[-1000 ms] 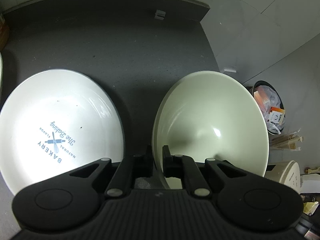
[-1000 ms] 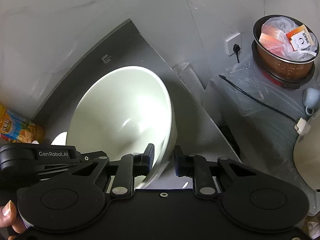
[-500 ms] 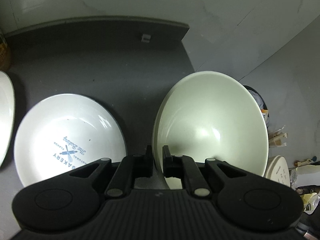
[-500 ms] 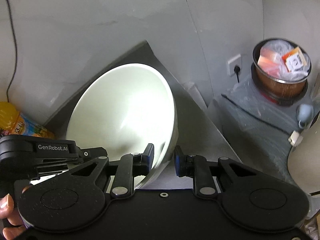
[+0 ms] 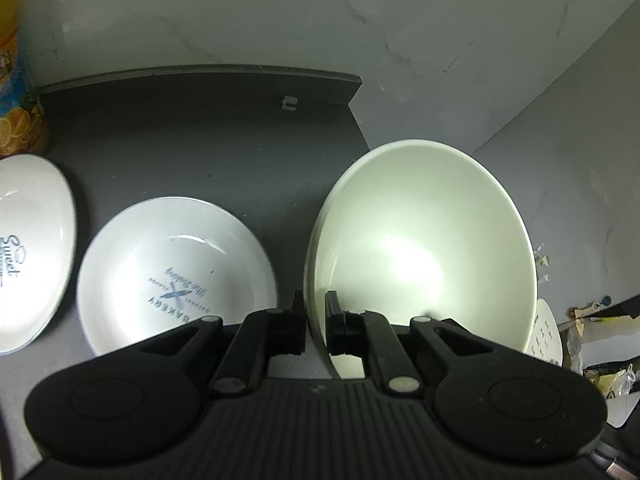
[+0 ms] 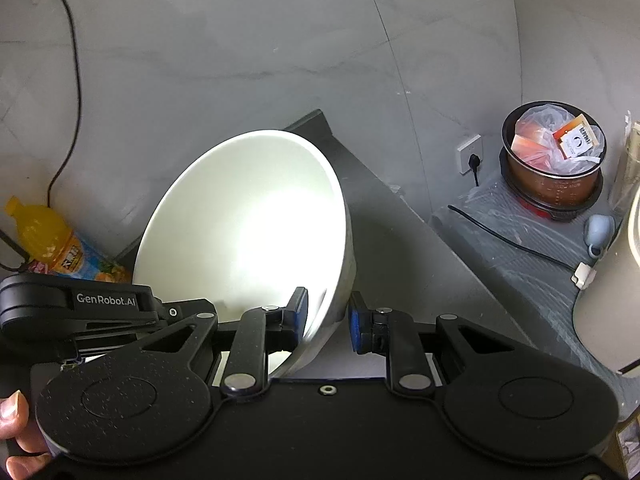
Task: Organize plates and bowls
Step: 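Lift the second cream bowl with both tools and lower it onto the stack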
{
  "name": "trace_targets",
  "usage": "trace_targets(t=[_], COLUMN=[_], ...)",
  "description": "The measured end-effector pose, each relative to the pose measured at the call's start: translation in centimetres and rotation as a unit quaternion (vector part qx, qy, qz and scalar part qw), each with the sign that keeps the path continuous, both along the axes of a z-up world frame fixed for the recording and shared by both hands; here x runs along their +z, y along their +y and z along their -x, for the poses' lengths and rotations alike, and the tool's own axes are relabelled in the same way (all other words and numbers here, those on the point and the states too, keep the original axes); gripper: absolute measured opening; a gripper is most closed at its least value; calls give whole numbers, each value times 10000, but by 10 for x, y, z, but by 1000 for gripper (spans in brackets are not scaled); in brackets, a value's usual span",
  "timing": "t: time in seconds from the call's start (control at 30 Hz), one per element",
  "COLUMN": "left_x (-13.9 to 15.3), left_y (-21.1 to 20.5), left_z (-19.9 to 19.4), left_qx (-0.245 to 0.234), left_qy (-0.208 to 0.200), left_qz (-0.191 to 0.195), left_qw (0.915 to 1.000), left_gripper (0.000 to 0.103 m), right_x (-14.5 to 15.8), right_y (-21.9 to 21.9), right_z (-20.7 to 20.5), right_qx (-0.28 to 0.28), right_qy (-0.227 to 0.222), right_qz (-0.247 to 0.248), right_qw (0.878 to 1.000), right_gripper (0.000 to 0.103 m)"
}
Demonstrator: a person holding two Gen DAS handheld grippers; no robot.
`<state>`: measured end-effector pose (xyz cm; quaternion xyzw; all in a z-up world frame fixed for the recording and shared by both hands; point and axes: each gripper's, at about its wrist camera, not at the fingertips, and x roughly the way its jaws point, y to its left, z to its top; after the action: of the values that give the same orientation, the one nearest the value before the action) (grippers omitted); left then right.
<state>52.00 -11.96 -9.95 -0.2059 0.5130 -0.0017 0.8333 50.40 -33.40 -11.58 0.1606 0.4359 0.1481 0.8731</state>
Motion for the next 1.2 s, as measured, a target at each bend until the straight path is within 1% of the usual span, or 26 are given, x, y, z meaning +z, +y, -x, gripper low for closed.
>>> trace_targets(t=[0.27,0.63,0.87,1.2], left_x=[14,25,23,11], left_y=[11,21,27,33], left_z=[32,73,98,126], left_qx=[-151,-286,-361,-481], left_qy=[-131,-217,-214,-101], left_qz=[-23,-21,5,39], left_qw=[9998,9994,9991,9988], left_gripper=[7,7,8,8], right_x=[18,27,28,22], right_y=[7,17,24,32], right_z=[31,70,97,128], right_qx=[-114,-183,-218,-244], right_qy=[-104,-181,-201,-110], right_qz=[-11,41,82,164], right_qw=[9999,9997,9995,9995], right_gripper=[22,22,22,22])
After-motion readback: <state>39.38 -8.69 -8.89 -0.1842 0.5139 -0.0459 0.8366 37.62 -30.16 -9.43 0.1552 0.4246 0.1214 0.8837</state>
